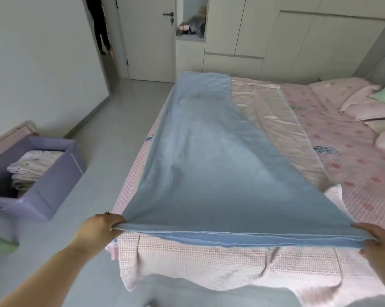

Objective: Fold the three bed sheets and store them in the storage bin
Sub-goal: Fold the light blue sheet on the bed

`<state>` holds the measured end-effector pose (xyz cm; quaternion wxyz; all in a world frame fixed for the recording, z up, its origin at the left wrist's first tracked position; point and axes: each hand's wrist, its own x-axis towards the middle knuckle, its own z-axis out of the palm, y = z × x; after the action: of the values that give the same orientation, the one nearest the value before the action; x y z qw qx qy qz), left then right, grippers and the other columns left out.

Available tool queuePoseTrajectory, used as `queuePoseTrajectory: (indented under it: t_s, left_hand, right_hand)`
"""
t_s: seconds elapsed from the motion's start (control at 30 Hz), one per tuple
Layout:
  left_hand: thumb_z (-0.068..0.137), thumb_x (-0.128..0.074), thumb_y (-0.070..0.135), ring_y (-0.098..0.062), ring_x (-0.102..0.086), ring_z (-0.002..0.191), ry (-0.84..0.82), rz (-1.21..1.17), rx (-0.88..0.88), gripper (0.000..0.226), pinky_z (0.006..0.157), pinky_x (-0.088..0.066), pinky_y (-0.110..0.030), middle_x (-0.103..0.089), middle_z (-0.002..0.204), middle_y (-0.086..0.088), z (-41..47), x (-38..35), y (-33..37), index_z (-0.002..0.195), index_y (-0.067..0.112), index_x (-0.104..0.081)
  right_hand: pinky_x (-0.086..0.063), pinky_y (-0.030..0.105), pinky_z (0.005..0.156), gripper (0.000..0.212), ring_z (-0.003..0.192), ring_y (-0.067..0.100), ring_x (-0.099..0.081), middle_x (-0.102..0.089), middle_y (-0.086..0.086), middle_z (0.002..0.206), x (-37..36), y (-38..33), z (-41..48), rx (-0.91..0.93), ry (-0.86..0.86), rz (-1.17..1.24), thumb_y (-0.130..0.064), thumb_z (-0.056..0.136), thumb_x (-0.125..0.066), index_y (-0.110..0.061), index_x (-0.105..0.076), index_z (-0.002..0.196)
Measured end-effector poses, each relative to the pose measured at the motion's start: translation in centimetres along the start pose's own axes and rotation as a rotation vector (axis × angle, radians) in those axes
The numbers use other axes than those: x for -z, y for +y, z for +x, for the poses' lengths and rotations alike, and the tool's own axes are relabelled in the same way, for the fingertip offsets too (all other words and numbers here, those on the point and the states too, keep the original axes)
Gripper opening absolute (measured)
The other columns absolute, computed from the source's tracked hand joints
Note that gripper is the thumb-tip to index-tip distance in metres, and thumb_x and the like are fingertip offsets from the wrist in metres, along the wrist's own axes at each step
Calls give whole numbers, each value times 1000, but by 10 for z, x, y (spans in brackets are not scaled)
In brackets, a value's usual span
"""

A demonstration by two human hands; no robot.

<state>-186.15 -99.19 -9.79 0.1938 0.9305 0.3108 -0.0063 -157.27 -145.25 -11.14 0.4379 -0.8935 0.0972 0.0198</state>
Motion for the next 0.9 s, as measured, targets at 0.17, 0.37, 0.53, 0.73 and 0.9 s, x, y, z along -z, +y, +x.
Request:
queuePoseTrajectory:
  t_s: [0.17, 0.37, 0.53, 0.73, 0.9]
  left_hand:
    - [84, -62, 24, -18, -53, 86, -127, -40, 134, 21, 67, -31, -22, -59, 81, 9, -17, -16, 11, 72, 42, -59]
    - [67, -75, 18, 0, -55, 78, -128, -809, 484, 12, 74, -41, -17, -57, 81, -7, -21, -39, -1, 75, 22, -67]
    - [88, -52, -3, -19, -67, 71, -403, -1321, 764, 13, 54, -57, -27, -71, 74, -3, -12, -52, -1, 93, 6, -60]
    - [91, -46, 0, -23, -64, 68, -268, -1460, 737, 15, 54, -57, -22, -71, 69, -9, -1, -53, 0, 88, -4, -60]
    - [92, -50, 27, -26, -62, 58, -142, -1405, 844, 41, 55, -50, -29, -65, 51, -11, 18, -45, 4, 74, -8, -60]
  right_hand:
    - [-44, 21, 61, 46, 83, 8, -53, -62, 16, 79, -2, 8, -13, -8, 26, -70, -15, 70, -40, -56, -60, 75]
    - [-35, 5, 41, 32, 53, -8, -54, -65, -1, 69, -19, -35, -46, 72, -43, 58, -13, 67, -39, -20, -66, 83]
    - [-43, 2, 76, 46, 77, -9, -64, -68, -7, 88, -41, -45, -44, 26, -183, 136, 22, 80, -49, -2, -51, 119]
    - [-49, 14, 56, 39, 102, 42, -55, -47, 32, 129, -50, -27, -32, -210, -144, 221, 15, 91, -32, -1, -50, 122]
    - [-46, 19, 32, 36, 49, 28, -59, -62, 10, 47, -56, -22, -36, -411, -199, 290, 12, 89, -28, 4, -54, 113]
